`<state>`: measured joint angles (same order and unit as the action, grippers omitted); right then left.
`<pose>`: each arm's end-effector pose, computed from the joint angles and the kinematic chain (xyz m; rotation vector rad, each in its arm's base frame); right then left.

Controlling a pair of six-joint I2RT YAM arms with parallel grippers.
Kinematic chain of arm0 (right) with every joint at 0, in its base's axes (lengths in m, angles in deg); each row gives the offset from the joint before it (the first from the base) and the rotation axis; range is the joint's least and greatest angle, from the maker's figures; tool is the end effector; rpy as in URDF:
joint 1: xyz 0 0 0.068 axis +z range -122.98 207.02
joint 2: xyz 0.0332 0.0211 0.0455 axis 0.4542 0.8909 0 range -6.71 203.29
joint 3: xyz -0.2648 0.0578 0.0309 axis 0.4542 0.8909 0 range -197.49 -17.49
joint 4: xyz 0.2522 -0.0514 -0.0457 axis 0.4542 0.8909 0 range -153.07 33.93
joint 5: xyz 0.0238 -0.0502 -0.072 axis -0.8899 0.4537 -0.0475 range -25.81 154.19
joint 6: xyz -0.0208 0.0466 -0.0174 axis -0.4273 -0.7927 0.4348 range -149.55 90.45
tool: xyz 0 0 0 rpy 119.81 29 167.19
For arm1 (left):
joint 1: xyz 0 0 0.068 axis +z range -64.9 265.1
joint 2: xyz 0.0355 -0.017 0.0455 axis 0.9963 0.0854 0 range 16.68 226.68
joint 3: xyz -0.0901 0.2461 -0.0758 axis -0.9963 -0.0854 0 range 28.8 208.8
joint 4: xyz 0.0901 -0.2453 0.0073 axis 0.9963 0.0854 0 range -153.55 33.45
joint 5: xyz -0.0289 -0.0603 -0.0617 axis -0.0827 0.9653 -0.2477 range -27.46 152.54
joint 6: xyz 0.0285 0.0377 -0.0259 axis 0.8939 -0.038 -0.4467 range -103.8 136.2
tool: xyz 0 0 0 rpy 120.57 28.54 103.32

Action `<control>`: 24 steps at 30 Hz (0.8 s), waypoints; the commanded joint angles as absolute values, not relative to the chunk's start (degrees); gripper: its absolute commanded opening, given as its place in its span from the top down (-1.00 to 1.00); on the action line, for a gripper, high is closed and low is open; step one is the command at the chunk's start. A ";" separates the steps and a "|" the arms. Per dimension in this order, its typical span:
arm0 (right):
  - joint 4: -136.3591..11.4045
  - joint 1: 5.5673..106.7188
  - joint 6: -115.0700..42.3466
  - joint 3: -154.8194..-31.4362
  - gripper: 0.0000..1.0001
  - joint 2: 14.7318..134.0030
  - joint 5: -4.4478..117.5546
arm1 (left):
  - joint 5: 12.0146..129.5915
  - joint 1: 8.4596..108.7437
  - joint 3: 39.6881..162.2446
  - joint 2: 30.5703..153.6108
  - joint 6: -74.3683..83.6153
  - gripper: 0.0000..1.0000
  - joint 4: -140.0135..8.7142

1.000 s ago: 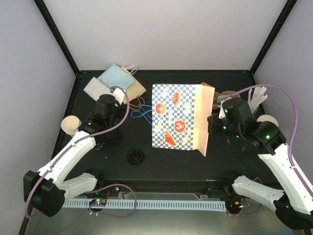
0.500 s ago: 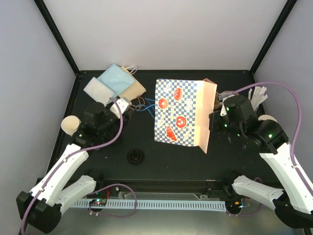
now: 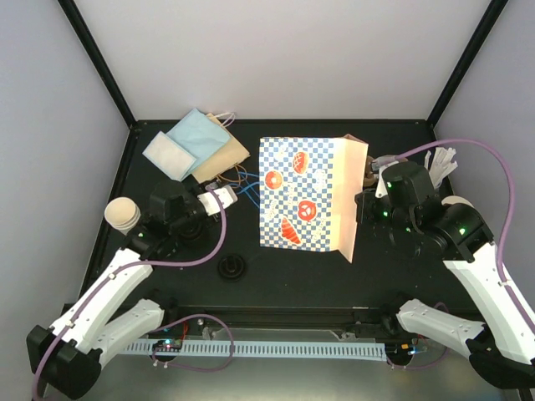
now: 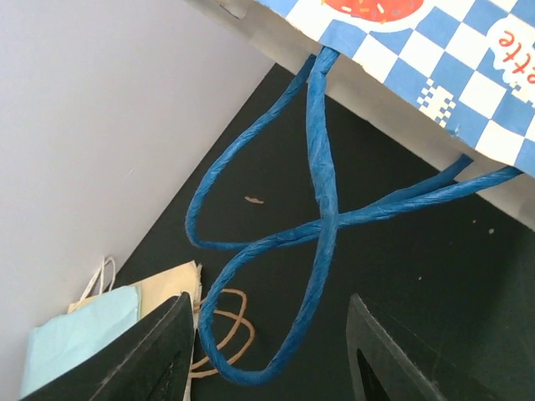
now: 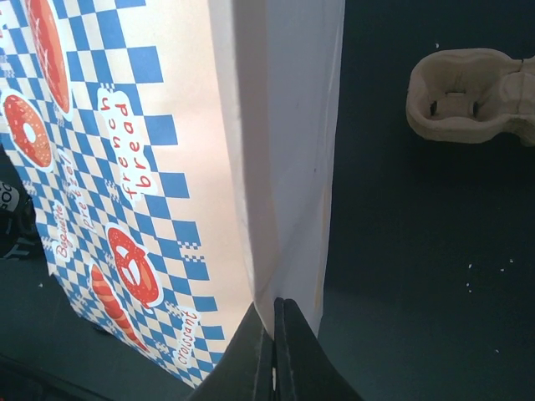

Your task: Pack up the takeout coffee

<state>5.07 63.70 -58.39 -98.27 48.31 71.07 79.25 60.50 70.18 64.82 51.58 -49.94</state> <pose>0.1181 0.0826 0.4166 -0.0983 2.3435 0.4414 0.1735 -0.0906 0.3034 1.1200 1.5516 -0.1540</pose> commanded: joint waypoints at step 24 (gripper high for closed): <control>3.29 64.05 -57.01 -101.54 0.95 47.85 68.14 | 69.34 60.05 76.23 70.44 59.10 0.07 -54.16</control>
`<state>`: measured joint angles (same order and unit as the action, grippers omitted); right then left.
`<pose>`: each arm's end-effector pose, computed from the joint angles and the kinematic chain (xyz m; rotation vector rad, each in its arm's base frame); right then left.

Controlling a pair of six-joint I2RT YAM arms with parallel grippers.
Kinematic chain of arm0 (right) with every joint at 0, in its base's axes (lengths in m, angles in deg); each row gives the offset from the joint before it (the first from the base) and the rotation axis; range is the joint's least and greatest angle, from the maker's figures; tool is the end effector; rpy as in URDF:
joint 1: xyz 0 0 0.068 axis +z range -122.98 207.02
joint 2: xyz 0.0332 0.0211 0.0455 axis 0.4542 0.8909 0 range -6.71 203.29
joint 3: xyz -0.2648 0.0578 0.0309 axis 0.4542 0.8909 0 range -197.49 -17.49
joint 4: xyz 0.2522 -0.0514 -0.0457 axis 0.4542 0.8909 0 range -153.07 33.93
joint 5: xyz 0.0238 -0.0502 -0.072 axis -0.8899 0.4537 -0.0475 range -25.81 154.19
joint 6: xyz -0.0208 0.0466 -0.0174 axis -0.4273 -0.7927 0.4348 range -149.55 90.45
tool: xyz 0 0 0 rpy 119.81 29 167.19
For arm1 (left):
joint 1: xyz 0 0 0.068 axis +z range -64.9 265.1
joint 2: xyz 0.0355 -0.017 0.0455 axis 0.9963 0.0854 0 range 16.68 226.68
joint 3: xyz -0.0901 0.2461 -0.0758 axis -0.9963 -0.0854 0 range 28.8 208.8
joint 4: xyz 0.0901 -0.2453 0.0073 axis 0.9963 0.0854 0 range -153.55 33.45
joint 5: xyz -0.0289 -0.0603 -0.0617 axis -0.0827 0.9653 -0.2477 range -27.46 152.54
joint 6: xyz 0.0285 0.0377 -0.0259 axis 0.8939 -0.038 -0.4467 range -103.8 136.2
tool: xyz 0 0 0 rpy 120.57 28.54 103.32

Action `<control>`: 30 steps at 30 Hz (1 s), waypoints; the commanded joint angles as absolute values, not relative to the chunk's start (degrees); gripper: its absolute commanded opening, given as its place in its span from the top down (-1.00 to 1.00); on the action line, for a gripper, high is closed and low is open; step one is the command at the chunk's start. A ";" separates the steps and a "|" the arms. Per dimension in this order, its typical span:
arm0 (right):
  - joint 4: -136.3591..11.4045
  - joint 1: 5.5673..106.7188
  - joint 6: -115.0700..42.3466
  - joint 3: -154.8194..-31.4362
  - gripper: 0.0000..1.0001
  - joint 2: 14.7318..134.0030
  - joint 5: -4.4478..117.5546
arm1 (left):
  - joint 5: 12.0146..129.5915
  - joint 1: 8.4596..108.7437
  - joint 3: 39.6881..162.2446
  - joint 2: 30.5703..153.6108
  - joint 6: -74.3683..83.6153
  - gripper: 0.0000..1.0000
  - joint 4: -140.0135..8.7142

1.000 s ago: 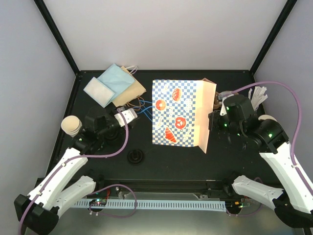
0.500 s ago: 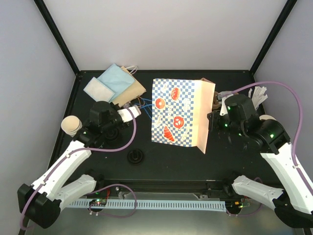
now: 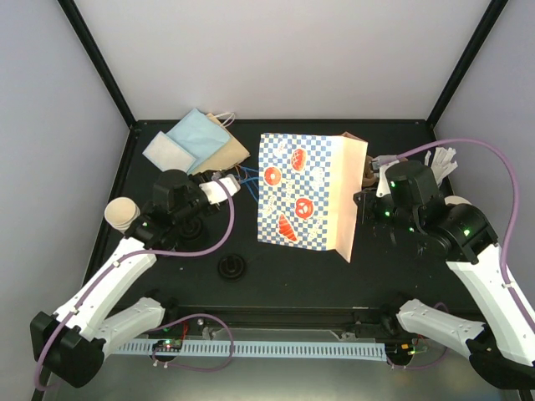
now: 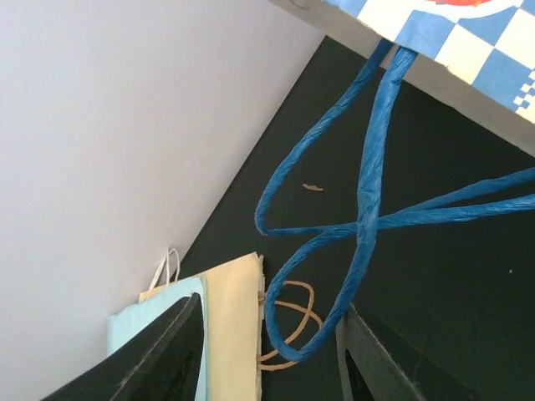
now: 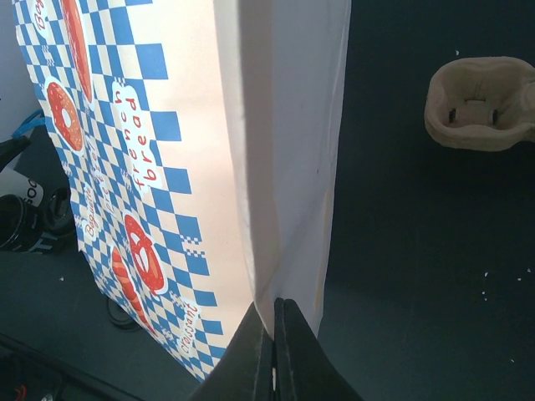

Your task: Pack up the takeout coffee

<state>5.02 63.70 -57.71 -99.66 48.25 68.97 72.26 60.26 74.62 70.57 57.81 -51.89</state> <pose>0.1155 0.0823 0.4234 -0.1289 2.3275 0.4889 0.1954 -0.0970 0.3151 1.1402 1.5325 0.0352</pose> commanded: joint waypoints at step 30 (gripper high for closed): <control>-9.78 64.00 -61.02 -83.19 0.86 48.99 82.05 | 75.78 66.70 99.50 79.32 11.20 0.97 -10.38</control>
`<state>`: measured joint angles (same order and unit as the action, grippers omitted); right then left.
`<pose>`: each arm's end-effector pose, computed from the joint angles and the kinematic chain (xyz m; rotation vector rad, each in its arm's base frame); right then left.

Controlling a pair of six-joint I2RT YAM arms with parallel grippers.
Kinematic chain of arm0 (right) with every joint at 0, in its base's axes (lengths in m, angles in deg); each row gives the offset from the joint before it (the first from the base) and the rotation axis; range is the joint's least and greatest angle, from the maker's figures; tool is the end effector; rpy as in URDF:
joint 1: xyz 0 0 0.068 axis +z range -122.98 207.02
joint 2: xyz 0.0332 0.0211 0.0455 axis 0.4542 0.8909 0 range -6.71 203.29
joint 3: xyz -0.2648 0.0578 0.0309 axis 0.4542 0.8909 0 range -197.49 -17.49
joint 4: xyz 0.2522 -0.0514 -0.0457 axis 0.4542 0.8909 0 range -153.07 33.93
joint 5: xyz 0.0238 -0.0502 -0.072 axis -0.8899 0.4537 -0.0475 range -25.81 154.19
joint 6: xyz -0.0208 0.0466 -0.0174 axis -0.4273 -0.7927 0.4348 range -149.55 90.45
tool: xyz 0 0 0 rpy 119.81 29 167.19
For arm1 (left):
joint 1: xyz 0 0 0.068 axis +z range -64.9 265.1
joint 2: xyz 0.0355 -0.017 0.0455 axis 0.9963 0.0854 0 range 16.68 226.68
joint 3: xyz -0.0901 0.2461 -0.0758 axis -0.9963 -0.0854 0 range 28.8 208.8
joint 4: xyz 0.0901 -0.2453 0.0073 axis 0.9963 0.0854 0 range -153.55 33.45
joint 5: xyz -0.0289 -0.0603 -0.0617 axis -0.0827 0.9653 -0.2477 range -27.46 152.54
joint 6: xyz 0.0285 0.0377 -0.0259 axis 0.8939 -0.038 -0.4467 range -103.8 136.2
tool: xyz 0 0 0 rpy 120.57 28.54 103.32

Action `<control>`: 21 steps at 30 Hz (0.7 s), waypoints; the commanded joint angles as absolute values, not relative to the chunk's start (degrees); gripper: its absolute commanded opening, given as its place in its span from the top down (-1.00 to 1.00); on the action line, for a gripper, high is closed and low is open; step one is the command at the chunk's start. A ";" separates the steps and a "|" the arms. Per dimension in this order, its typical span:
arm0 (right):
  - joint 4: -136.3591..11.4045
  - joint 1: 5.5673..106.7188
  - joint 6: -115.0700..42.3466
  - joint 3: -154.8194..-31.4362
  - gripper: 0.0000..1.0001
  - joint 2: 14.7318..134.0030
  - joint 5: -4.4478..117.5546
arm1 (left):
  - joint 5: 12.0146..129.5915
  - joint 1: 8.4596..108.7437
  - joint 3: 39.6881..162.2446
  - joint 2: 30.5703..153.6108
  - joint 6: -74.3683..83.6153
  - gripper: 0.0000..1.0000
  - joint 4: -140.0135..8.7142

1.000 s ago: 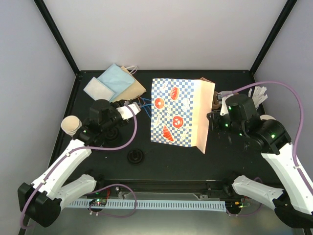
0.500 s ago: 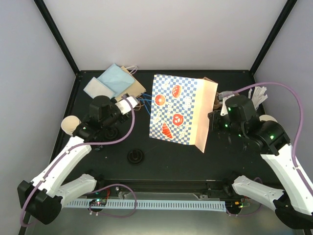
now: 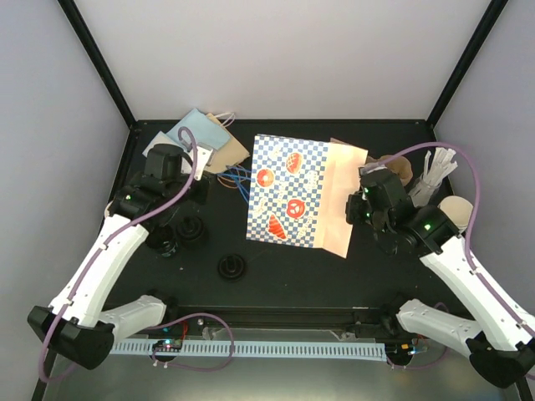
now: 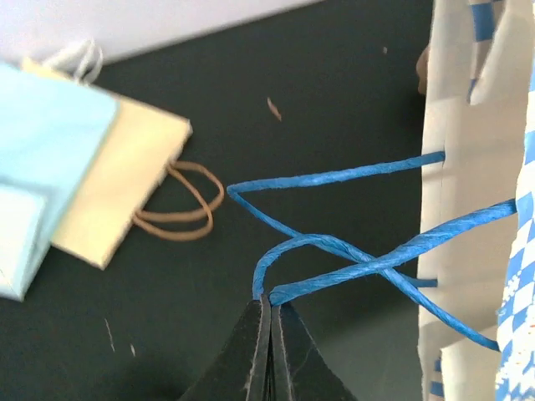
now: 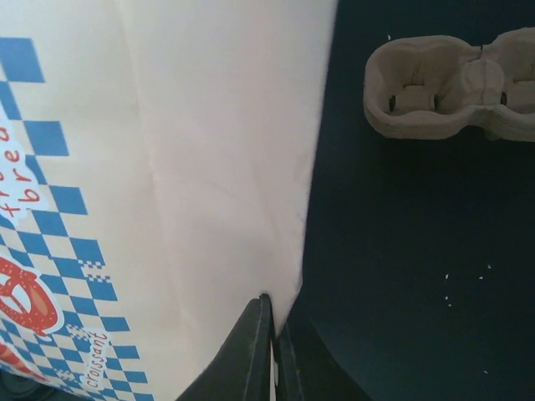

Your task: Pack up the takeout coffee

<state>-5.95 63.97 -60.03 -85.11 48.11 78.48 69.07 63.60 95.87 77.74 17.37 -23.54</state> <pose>0.1421 0.0959 0.3663 -0.0088 2.3340 0.3019 0.2035 -0.0844 0.3688 0.4926 2.1216 -0.3267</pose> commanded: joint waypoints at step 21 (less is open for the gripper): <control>-16.31 45.50 -55.43 -69.08 0.79 49.35 57.76 | 90.66 80.43 102.51 84.10 10.57 0.97 -5.76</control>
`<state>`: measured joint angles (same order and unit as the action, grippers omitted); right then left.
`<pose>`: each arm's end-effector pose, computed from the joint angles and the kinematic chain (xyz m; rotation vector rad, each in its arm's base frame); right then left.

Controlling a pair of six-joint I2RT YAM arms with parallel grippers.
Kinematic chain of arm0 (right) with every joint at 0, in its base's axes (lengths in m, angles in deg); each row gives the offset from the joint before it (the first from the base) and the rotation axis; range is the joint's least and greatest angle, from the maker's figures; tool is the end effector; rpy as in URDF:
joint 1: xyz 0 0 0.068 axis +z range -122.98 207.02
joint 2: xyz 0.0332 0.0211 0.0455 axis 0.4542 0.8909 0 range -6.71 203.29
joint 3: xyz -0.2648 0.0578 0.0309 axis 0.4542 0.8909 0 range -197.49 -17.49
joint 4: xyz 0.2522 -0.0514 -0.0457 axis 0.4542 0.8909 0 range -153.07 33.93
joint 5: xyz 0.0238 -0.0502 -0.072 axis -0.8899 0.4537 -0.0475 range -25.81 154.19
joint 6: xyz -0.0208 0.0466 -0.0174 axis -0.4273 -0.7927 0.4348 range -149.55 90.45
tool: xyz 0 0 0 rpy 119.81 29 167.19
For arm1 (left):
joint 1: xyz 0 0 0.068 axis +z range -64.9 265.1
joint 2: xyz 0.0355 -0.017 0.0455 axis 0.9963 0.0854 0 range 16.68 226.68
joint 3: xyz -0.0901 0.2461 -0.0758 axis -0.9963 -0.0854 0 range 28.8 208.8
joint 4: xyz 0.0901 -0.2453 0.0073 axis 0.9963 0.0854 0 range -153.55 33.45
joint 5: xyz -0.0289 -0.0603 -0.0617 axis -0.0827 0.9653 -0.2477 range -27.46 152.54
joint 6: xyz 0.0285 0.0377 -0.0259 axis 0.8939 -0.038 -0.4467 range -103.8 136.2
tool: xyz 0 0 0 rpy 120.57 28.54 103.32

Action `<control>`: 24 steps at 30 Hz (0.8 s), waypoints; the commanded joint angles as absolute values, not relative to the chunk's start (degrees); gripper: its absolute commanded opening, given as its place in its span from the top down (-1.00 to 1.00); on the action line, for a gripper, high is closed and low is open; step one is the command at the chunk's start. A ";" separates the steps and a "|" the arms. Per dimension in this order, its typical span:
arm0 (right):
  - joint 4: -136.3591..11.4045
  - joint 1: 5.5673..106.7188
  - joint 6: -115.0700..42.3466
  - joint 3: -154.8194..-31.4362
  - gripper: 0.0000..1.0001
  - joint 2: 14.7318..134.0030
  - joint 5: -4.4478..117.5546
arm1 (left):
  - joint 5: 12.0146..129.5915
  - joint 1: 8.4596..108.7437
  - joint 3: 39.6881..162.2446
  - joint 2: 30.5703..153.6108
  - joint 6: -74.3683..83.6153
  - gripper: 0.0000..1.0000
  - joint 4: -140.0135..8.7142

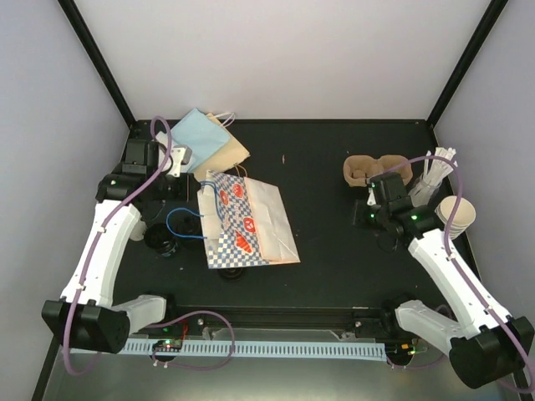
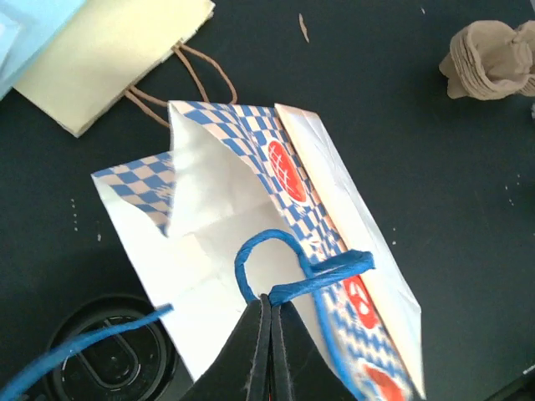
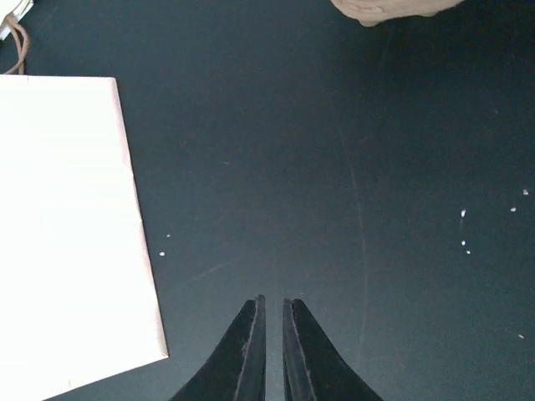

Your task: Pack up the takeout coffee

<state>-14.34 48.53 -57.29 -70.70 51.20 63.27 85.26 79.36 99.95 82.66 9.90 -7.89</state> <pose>0.1805 0.0717 0.2889 0.1314 2.5399 0.3688 0.2166 -0.0355 0.3541 0.1640 2.4377 -0.5788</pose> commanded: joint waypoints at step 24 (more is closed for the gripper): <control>-23.51 62.64 -51.50 -77.88 -0.09 67.02 51.14 | 116.44 80.29 105.69 87.44 10.22 0.97 -7.62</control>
